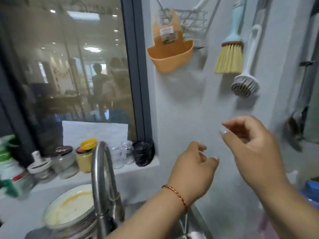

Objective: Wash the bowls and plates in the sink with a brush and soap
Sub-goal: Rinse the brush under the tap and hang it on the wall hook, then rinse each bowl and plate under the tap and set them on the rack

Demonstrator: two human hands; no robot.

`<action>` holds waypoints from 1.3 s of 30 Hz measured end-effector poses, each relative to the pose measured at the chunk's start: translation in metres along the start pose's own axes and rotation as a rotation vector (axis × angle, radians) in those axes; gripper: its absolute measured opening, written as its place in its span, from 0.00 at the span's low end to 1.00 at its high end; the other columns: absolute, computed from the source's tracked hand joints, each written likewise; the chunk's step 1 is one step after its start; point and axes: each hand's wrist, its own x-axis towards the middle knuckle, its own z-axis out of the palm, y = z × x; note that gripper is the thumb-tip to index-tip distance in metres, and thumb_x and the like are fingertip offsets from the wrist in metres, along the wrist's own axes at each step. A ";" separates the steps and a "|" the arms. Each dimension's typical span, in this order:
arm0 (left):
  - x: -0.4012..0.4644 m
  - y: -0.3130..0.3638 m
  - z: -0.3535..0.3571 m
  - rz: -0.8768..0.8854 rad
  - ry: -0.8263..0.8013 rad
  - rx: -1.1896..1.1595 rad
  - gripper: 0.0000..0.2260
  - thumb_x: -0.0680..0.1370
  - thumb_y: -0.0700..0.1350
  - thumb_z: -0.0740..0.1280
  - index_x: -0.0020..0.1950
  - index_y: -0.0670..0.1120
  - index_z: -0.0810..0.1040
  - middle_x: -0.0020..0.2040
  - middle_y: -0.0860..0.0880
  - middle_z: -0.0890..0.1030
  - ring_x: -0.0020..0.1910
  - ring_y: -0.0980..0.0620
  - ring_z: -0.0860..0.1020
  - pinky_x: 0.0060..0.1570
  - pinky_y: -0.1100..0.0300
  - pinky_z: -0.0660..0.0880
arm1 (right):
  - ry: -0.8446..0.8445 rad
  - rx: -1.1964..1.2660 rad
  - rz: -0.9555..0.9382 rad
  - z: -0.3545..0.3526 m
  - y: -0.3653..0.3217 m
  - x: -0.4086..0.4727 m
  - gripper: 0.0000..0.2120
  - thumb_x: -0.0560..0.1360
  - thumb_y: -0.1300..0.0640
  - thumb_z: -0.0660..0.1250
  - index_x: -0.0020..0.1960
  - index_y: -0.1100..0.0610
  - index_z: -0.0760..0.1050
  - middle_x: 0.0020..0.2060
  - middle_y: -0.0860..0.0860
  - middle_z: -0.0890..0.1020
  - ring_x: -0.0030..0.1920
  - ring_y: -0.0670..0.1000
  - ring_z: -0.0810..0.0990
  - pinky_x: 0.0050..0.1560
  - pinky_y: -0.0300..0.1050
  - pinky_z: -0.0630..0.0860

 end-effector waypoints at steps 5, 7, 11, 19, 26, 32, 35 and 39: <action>-0.082 -0.061 -0.057 -0.112 0.104 -0.078 0.06 0.69 0.53 0.65 0.44 0.55 0.76 0.37 0.58 0.79 0.41 0.52 0.81 0.49 0.49 0.80 | -0.256 0.214 0.318 0.046 0.023 -0.122 0.12 0.69 0.62 0.74 0.40 0.45 0.79 0.35 0.51 0.82 0.33 0.47 0.78 0.37 0.34 0.74; -0.112 -0.073 -0.085 -0.146 0.193 -0.125 0.03 0.72 0.49 0.67 0.44 0.52 0.78 0.38 0.50 0.81 0.39 0.50 0.81 0.48 0.47 0.80 | -0.321 0.215 0.433 0.066 0.020 -0.163 0.13 0.69 0.64 0.75 0.37 0.45 0.80 0.31 0.54 0.81 0.31 0.50 0.77 0.34 0.34 0.73; -0.160 -0.094 -0.142 -0.207 0.417 -0.239 0.06 0.78 0.39 0.65 0.42 0.40 0.76 0.34 0.41 0.80 0.30 0.49 0.78 0.31 0.59 0.77 | -0.499 0.182 0.567 0.108 0.005 -0.228 0.04 0.51 0.43 0.65 0.25 0.39 0.77 0.18 0.43 0.74 0.20 0.41 0.70 0.26 0.26 0.67; -0.157 -0.216 -0.255 -0.470 0.849 -0.217 0.07 0.79 0.40 0.62 0.41 0.45 0.73 0.34 0.48 0.75 0.27 0.54 0.74 0.28 0.62 0.72 | -0.923 0.152 0.780 0.197 -0.011 -0.301 0.04 0.72 0.53 0.69 0.38 0.48 0.77 0.28 0.41 0.77 0.30 0.38 0.73 0.35 0.29 0.69; -0.108 -0.311 -0.311 -0.742 0.707 -0.111 0.18 0.77 0.56 0.63 0.60 0.44 0.71 0.58 0.42 0.76 0.56 0.42 0.75 0.60 0.49 0.71 | -0.659 0.112 0.957 0.318 0.019 -0.295 0.19 0.77 0.44 0.62 0.62 0.55 0.69 0.52 0.46 0.76 0.47 0.45 0.75 0.44 0.40 0.69; -0.078 -0.334 -0.312 -0.885 0.493 -0.439 0.13 0.79 0.56 0.61 0.47 0.46 0.73 0.53 0.40 0.77 0.39 0.48 0.71 0.32 0.61 0.72 | -0.453 0.339 1.311 0.393 0.067 -0.275 0.51 0.62 0.23 0.61 0.76 0.48 0.55 0.73 0.50 0.64 0.72 0.57 0.64 0.69 0.62 0.62; -0.070 -0.351 -0.318 -0.921 0.439 -0.587 0.17 0.75 0.57 0.66 0.48 0.43 0.77 0.49 0.41 0.77 0.43 0.44 0.76 0.43 0.53 0.77 | -0.396 0.529 1.399 0.412 0.080 -0.267 0.67 0.44 0.18 0.64 0.77 0.46 0.53 0.76 0.48 0.59 0.74 0.55 0.59 0.72 0.62 0.58; -0.056 -0.391 -0.336 -0.910 0.367 -0.644 0.33 0.61 0.59 0.73 0.62 0.44 0.79 0.59 0.41 0.81 0.60 0.39 0.78 0.64 0.44 0.71 | -0.302 0.653 1.351 0.426 0.100 -0.266 0.68 0.40 0.19 0.66 0.76 0.43 0.54 0.75 0.47 0.61 0.74 0.53 0.61 0.72 0.59 0.57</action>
